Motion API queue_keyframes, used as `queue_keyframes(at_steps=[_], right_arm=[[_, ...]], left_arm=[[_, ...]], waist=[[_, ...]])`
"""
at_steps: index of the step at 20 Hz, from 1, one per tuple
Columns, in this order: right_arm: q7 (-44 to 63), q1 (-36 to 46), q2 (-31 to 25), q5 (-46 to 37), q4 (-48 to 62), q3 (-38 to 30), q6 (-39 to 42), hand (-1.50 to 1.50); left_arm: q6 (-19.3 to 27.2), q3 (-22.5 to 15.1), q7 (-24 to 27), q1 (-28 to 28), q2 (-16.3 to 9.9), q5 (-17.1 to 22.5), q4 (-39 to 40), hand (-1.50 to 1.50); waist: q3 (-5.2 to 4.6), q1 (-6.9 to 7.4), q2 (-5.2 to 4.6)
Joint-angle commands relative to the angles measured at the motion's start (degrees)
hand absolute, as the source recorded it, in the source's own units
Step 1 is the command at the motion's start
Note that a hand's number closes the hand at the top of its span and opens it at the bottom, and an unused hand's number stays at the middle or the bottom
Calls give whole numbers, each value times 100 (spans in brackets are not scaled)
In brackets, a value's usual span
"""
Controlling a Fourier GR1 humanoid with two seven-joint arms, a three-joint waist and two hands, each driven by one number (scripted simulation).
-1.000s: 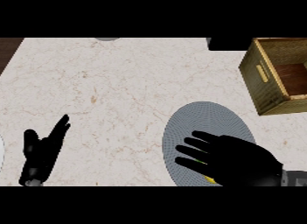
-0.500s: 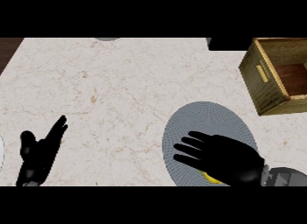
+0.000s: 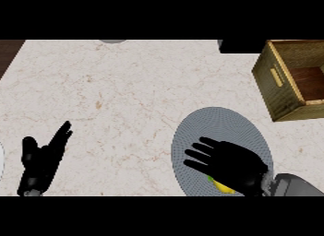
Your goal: Pick the lemon from the placemat and place it in the basket
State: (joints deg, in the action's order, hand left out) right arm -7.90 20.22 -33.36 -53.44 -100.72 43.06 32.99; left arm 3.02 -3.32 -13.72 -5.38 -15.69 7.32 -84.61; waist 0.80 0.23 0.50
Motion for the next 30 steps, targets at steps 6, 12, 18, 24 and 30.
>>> queue_keyframes(at_steps=[6, 12, 18, 24, 30], right_arm=[[-102, -234, 403, -507, 450, 203, -343, -150], [-543, -48, 311, -491, 708, -140, -332, -150], [-951, -219, 222, -1174, 771, 308, -1174, 150], [-1046, -138, 582, -1584, 1200, 368, -1539, 150], [180, -621, 719, -975, 748, -934, -1103, 150]], left_arm=[[-158, 84, -209, -247, 4, 46, 243, 0], [48, 67, -214, 79, 198, -192, 604, 0], [134, -15, -229, -278, 314, -280, 251, 0], [-214, 190, -24, -42, 215, -121, 698, 0], [-134, 243, -126, -412, 180, -125, 309, 0]], waist=[[-78, 11, -54], [-81, -29, -62], [-77, -3, -54], [-82, -23, -64], [-87, -270, -13]])
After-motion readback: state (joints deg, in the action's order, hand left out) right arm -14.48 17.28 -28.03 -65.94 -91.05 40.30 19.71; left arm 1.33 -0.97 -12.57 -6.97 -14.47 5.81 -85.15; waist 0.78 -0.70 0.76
